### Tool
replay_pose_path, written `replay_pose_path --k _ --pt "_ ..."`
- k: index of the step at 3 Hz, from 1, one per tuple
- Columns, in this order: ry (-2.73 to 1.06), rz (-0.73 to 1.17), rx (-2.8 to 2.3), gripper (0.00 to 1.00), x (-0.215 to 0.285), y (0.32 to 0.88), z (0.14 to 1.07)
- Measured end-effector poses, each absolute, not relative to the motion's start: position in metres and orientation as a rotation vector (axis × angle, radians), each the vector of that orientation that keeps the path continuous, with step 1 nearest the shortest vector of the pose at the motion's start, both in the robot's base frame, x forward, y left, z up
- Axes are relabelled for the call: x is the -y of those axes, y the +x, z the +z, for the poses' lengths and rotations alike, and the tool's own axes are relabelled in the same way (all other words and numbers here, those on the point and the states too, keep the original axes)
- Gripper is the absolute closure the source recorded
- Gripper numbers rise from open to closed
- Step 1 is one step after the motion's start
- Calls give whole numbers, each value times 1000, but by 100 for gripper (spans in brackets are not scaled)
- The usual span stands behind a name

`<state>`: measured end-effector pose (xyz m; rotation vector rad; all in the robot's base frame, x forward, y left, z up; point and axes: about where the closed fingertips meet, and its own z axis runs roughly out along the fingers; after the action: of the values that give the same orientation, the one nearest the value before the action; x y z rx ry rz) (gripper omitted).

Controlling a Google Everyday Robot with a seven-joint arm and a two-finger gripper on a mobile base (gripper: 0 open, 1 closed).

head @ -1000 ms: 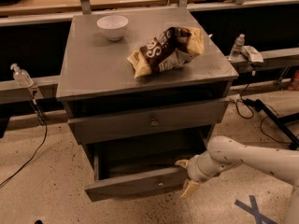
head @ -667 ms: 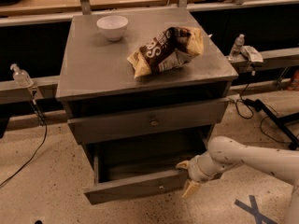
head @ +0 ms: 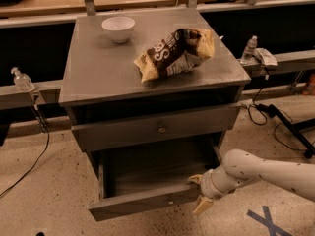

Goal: Open middle drawer

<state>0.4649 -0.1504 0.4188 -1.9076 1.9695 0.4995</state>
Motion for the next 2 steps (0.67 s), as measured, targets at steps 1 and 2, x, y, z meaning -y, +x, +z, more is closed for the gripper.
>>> replay_pose_path --k 1,2 --pt "-1905 499 -1963 31 150 465 422" --pt "-1845 491 -1834 28 143 468 465"
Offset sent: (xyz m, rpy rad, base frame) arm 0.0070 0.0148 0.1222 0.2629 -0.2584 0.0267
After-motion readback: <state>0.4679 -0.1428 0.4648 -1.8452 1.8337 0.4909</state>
